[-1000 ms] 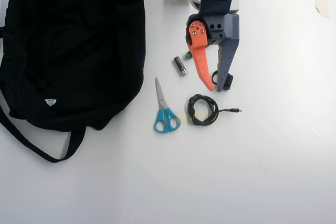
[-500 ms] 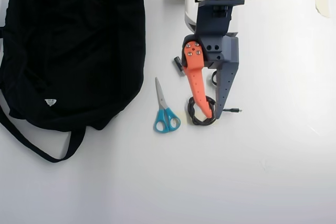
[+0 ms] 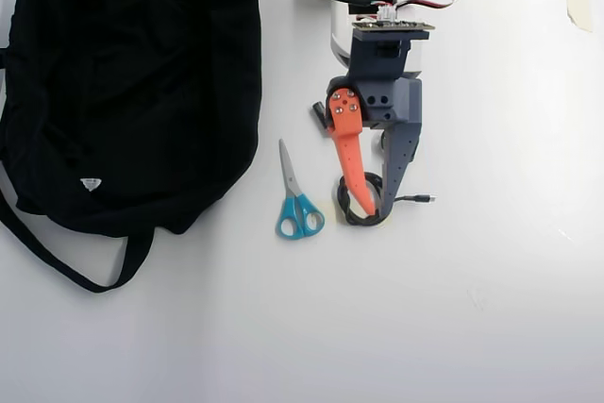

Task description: Put the green marker into the black bag

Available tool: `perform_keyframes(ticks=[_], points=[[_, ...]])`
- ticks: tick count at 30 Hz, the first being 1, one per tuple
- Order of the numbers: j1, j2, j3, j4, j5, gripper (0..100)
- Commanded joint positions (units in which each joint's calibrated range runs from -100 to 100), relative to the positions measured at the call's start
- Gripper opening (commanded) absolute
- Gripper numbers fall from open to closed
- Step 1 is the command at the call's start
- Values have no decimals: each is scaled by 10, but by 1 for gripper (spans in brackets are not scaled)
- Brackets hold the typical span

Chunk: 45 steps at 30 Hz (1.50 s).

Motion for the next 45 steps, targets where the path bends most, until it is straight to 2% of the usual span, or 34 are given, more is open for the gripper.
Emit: perform_keyframes(ticks=[1,2,7,8,12,27,35,45], points=[[-9,-63,-8,102,-2,2],[-7,-90,-9,195,2,2],[-10,-134,-9,413,3,2],[-14,-137,-9,487,3,2],[-32,-137,-8,598,3,2],[-26,-136,-8,798,-3,2],[-15,-137,-9,842,-2,2],[-15,-131,-6,843,-3,2]])
